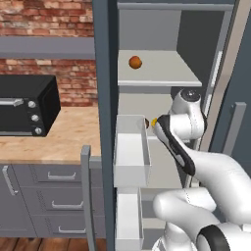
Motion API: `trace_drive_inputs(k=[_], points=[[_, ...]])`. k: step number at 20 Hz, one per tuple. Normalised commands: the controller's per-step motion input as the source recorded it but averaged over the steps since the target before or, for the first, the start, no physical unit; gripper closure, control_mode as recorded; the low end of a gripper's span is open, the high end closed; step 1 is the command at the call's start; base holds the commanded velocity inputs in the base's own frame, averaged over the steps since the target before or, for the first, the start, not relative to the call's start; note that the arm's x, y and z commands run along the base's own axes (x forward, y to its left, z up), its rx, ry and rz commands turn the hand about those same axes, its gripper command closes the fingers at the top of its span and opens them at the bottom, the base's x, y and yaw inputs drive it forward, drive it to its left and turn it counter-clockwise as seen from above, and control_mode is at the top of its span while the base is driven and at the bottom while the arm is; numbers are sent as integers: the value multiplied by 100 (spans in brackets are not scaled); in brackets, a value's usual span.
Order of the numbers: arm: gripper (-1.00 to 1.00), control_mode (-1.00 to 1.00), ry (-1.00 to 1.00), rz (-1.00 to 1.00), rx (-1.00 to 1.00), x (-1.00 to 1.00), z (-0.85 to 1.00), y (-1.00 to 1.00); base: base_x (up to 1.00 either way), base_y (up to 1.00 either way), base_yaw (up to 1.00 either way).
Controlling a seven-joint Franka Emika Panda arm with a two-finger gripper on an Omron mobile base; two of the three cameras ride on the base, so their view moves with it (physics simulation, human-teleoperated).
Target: Take the mango and lime from the highest rack and move them to the second highest rack where the mango and potato are located, to maximize freezer space. Close the freezer door after rearranging.
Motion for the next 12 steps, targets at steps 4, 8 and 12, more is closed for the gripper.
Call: trace_drive_inputs(k=[4, 8, 12], points=[[100, -100, 0, 0, -1, 45, -43, -1, 0, 0, 0], [100, -100, 0, 0, 0, 52, -42, 0, 0, 0, 0], [100, -100, 0, 0, 0, 59, -39, -4, 0, 0, 0]])
